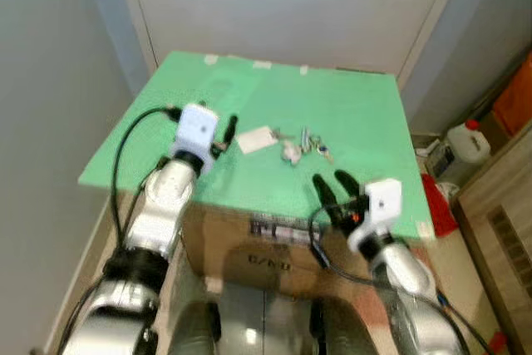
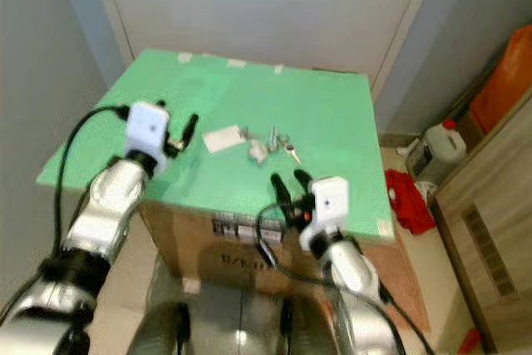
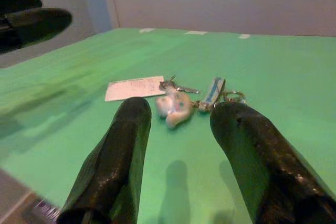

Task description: Hang keys on a hook

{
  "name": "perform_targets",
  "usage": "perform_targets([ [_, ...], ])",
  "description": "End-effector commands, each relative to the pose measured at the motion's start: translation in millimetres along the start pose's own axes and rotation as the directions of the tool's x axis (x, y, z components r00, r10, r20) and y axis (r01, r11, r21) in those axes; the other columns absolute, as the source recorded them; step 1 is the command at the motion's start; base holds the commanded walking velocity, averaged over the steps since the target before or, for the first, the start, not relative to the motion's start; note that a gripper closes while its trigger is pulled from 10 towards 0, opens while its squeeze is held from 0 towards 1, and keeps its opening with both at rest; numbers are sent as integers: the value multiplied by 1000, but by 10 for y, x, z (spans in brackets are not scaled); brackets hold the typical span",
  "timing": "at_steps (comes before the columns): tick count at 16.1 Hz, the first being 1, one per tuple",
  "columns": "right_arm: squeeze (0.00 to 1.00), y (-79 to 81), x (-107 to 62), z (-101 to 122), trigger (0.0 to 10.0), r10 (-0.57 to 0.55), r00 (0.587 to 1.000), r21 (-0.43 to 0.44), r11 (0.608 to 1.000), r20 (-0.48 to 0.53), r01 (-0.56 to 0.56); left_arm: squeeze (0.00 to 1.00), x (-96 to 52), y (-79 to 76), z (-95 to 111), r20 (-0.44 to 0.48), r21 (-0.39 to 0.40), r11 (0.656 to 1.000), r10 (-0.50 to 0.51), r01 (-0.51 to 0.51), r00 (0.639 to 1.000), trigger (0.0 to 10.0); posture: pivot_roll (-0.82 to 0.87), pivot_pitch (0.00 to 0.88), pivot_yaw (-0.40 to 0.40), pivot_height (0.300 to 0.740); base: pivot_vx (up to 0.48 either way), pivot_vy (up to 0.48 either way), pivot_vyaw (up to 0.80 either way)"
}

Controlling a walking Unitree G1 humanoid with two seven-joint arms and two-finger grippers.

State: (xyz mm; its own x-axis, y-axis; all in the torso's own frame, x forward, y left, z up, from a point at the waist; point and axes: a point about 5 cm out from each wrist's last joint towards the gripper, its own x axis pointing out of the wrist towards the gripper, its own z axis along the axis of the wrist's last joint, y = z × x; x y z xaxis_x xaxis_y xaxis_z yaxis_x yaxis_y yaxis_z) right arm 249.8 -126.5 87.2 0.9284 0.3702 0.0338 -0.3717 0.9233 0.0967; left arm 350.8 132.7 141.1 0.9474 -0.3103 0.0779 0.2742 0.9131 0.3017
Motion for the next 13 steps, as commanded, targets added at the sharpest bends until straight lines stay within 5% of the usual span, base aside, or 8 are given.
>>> perform_targets([
  [1, 0, 10, 23, 9, 10000, 9, 1000, -15, 1000, 2, -9, 0, -8, 45, -36, -29, 20, 1000, -14, 15, 999, 10000, 5, 59, -20, 591, 480, 0, 0],
  [4, 0, 33, 23, -6, 10000, 22, 1000, -14, 1000, -2, -22, 0, 19, -98, -39, -42, 57, 992, -106, 108, 993, 10000, 9, 62, -19, 591, 470, 0, 0],
  [7, 0, 41, 16, -57, 10000, 12, 999, -9, 1000, -40, -12, 0, 32, -133, -45, -51, 40, 992, -118, 120, 992, 10000, 7, 67, -10, 572, 0, 0, 0],
  [13, 0, 34, -21, -81, 10000, 6, 999, -27, 1000, -46, -7, 0, 143, 55, -83, -106, 31, 994, -102, 105, 989, 10000, -6, 66, -2, 549, 0, 0, 0],
])
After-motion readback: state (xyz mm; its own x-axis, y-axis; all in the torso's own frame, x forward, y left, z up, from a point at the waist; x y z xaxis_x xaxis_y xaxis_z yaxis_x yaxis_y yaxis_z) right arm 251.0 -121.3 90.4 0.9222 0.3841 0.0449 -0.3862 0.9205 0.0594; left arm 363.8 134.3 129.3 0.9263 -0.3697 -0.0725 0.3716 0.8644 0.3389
